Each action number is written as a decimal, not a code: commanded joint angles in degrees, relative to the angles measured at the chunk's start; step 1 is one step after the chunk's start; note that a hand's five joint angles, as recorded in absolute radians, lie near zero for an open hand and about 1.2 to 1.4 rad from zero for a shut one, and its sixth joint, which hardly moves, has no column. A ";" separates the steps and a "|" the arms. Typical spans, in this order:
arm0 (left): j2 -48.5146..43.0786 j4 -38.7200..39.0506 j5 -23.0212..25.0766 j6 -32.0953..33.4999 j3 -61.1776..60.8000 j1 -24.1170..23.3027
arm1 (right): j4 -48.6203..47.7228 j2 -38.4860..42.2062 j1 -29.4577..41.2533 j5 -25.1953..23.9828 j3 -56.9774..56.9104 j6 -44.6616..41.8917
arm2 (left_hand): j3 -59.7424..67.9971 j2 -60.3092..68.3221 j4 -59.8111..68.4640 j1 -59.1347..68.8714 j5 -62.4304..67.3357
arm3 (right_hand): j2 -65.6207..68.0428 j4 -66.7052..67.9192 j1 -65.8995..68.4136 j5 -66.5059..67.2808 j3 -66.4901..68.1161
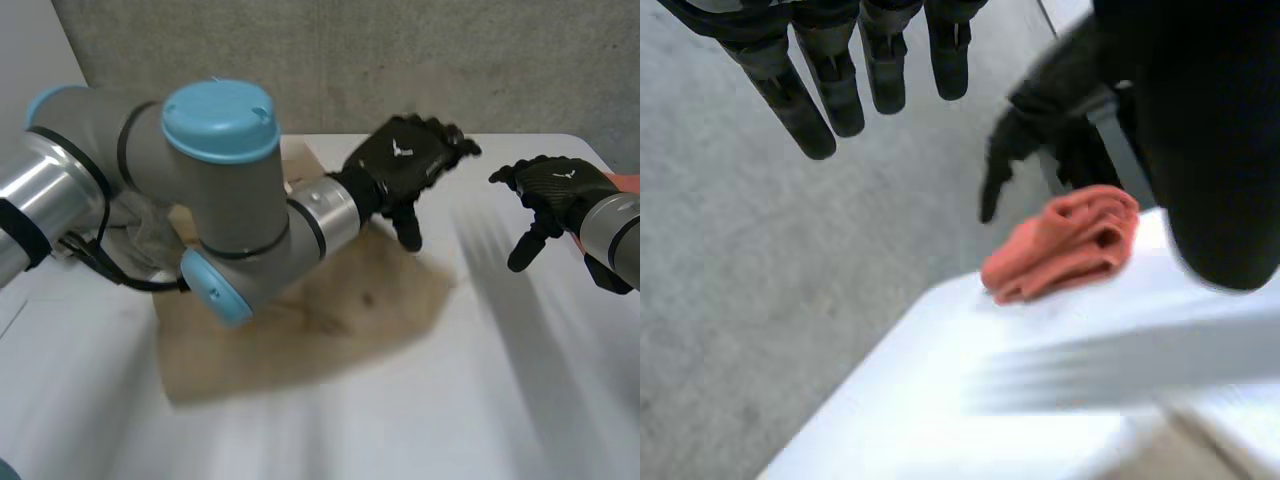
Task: Fold the laundry.
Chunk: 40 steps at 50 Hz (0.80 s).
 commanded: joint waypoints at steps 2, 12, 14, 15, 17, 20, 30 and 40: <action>10.80 -2.06 -14.12 5.11 -5.74 1.01 | -1.41 0.77 1.74 -4.73 1.91 -3.59 | -1.89 -1.81 -1.42 0.13 -1.17 | -1.82 -2.17 -2.94 -2.44 -1.98; 21.44 -11.98 -32.49 4.32 -30.75 0.74 | -2.03 4.01 3.23 -21.96 8.50 -25.28 | 23.84 23.91 24.31 25.85 24.56 | 12.98 12.62 11.86 12.35 12.81; 22.50 -12.96 -33.90 3.88 -34.99 0.83 | -1.59 5.24 3.67 -22.15 8.59 -27.50 | 24.69 24.76 25.16 26.71 25.41 | 14.33 13.97 13.21 13.70 14.16; 22.85 -13.31 -34.17 3.71 -37.10 1.00 | -1.59 5.86 3.93 -21.97 8.59 -28.29 | 24.69 24.77 25.16 26.71 25.41 | 15.17 14.81 14.05 14.54 15.00; 23.64 -13.67 -34.17 3.27 -42.64 1.79 | -1.94 7.53 4.81 -21.36 8.59 -29.87 | 24.69 24.77 25.16 26.71 25.41 | 16.18 15.83 15.06 15.55 16.01; 24.52 -12.97 -33.13 3.26 -49.05 3.20 | -4.21 9.81 5.69 -19.87 8.15 -31.02 | 24.69 24.77 25.17 26.71 25.42 | 16.69 16.33 15.57 16.06 16.52; 25.93 -6.38 -30.75 4.23 -58.04 6.89 | -16.08 15.09 7.80 -15.29 8.59 -31.64 | 6.37 6.45 6.85 8.39 7.10 | 25.27 24.91 24.15 24.64 25.10; 22.07 0.83 -33.29 9.50 -58.92 8.21 | -20.92 17.56 9.38 -10.55 8.24 -32.17 | 6.02 6.09 6.49 8.04 6.74 | 68.18 67.83 67.06 67.55 68.01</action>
